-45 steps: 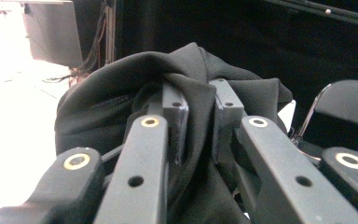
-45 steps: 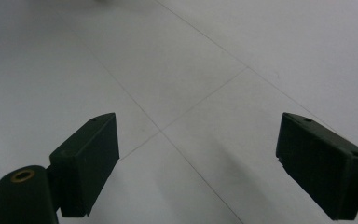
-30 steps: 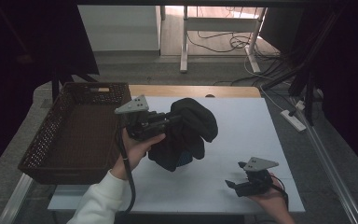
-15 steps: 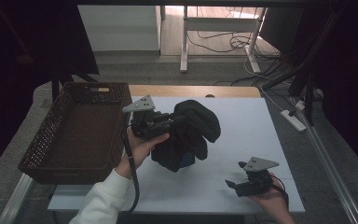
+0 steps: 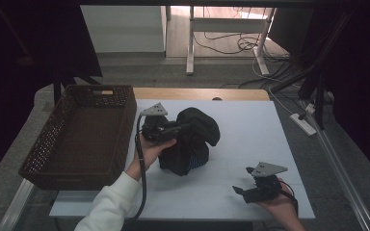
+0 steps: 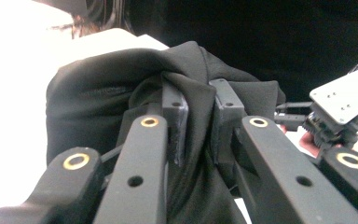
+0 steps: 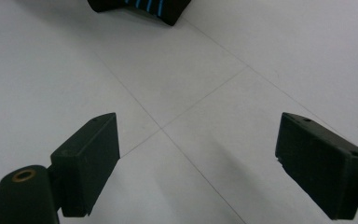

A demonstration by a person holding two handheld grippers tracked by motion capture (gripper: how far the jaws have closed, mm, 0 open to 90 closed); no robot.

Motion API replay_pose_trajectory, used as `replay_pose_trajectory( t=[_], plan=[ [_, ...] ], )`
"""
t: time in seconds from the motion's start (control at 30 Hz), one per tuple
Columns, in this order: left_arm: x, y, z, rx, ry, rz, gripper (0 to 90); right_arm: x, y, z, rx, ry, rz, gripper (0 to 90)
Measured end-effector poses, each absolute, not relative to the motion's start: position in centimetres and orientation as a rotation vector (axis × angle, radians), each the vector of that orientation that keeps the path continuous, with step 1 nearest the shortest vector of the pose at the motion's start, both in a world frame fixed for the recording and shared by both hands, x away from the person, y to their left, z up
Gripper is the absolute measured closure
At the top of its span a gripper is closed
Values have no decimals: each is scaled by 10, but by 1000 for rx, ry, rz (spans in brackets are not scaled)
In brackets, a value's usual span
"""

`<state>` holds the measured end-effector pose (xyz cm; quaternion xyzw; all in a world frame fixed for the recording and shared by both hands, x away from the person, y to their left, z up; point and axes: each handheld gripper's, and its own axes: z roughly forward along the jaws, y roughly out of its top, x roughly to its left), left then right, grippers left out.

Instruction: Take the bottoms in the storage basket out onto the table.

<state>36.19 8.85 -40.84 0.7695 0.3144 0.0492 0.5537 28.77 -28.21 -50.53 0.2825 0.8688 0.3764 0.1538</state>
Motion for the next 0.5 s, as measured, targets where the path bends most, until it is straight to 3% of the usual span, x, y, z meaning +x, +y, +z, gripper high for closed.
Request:
replay_pose_trajectory(
  t=[0.5],
  plan=[
    [367,76,-452,1961,772,66,778,288,-282,-507,818,2499,1068,137]
  ],
)
